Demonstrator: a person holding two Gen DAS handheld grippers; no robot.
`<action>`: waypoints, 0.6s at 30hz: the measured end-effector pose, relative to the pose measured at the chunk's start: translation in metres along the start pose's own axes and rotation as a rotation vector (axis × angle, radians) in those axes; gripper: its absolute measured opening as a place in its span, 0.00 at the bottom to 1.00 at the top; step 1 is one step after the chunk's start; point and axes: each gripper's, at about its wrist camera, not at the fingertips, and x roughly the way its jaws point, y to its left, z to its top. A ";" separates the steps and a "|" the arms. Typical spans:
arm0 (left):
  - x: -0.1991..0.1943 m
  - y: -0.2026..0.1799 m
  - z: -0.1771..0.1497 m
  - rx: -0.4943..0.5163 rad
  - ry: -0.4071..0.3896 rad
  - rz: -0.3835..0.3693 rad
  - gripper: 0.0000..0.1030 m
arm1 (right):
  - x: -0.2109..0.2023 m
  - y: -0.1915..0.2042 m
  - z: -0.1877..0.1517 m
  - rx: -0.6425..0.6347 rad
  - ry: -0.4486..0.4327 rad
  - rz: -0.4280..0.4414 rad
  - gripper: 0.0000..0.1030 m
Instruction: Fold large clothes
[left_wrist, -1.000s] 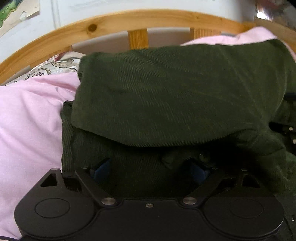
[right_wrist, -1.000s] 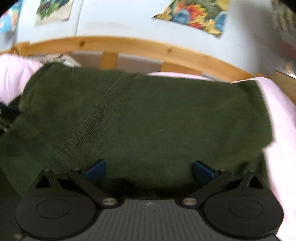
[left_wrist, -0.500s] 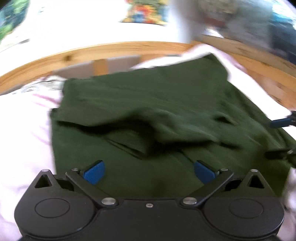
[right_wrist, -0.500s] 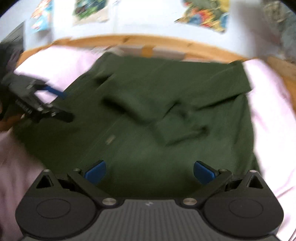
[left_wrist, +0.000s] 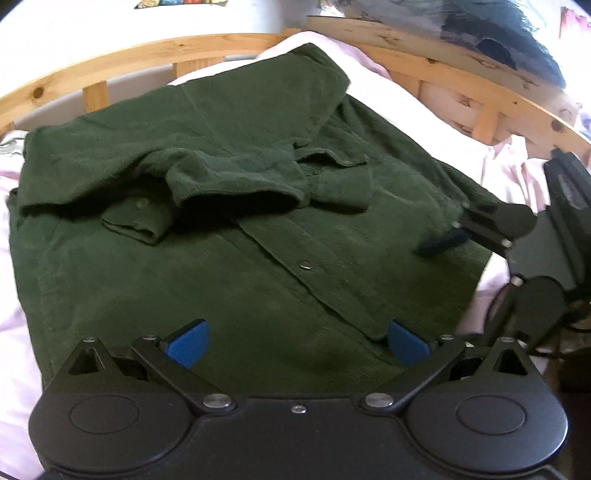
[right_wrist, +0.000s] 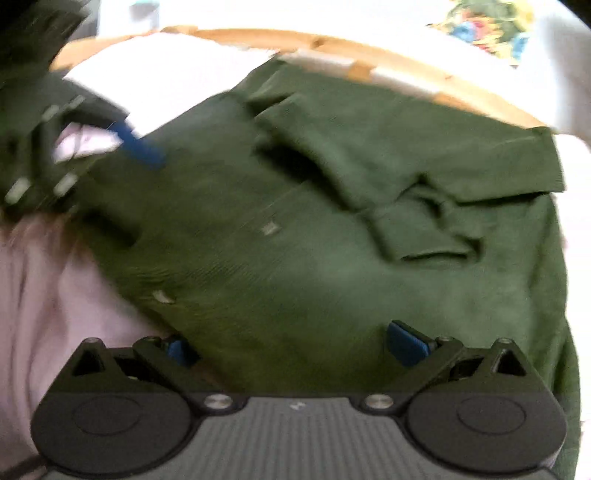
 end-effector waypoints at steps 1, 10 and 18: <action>-0.001 -0.002 0.000 0.013 0.000 -0.012 0.99 | -0.001 -0.010 0.001 0.057 -0.014 0.004 1.00; 0.005 -0.043 -0.004 0.241 0.054 0.012 0.99 | 0.010 -0.067 0.000 0.417 -0.074 0.073 1.00; 0.027 -0.045 -0.008 0.347 0.149 0.189 0.91 | 0.011 -0.064 0.002 0.410 -0.079 0.056 1.00</action>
